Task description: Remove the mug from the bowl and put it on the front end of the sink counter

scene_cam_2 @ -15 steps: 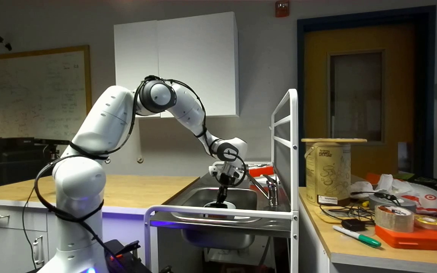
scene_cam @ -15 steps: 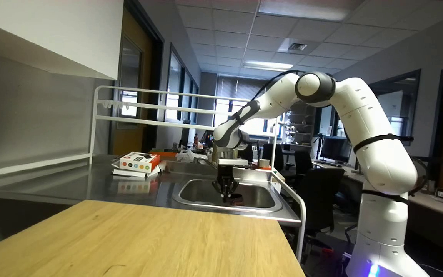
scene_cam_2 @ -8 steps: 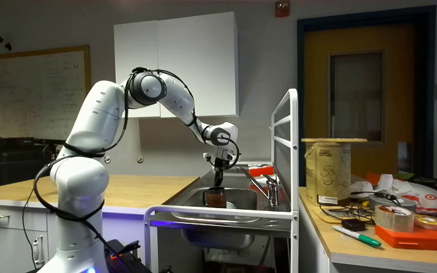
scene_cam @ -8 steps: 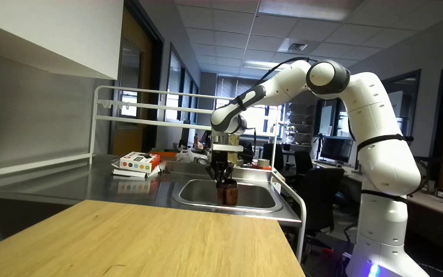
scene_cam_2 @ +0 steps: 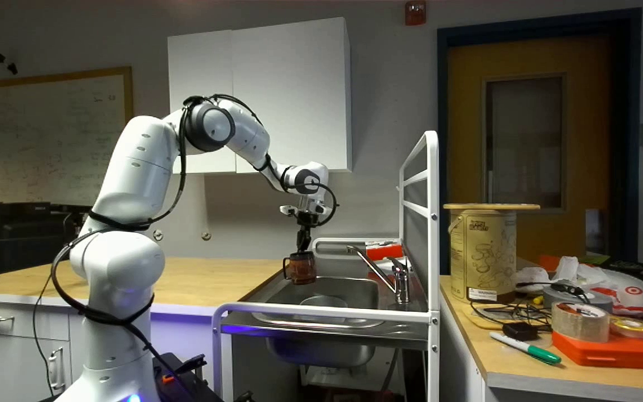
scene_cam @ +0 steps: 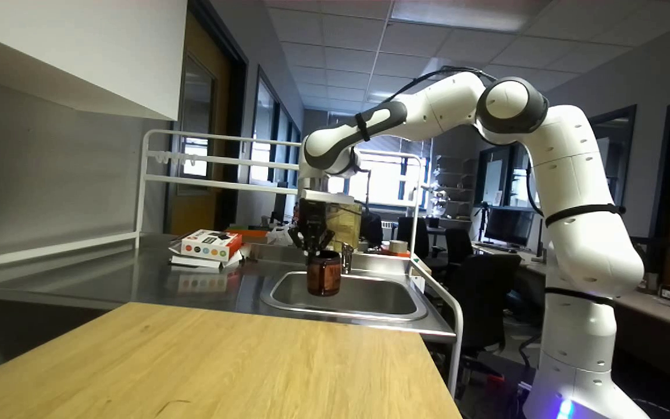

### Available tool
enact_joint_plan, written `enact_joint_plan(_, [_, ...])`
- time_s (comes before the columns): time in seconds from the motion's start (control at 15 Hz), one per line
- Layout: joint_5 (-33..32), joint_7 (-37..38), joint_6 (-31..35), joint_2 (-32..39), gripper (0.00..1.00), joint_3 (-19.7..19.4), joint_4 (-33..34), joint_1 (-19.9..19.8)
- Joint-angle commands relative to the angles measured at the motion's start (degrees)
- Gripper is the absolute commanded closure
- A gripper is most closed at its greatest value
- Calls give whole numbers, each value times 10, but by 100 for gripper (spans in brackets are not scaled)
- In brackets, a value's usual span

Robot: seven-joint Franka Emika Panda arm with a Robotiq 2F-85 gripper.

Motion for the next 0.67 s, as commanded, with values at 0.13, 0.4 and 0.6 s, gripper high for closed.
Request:
enact_joint_plan(0.13, [20,-17,-55,10,96,35,38,11])
enact_joint_plan(0.4, [11,-19,-57,19,96,57,23,34])
enact_joint_plan(0.6, [4,-19,-49,29,96,68,8,54])
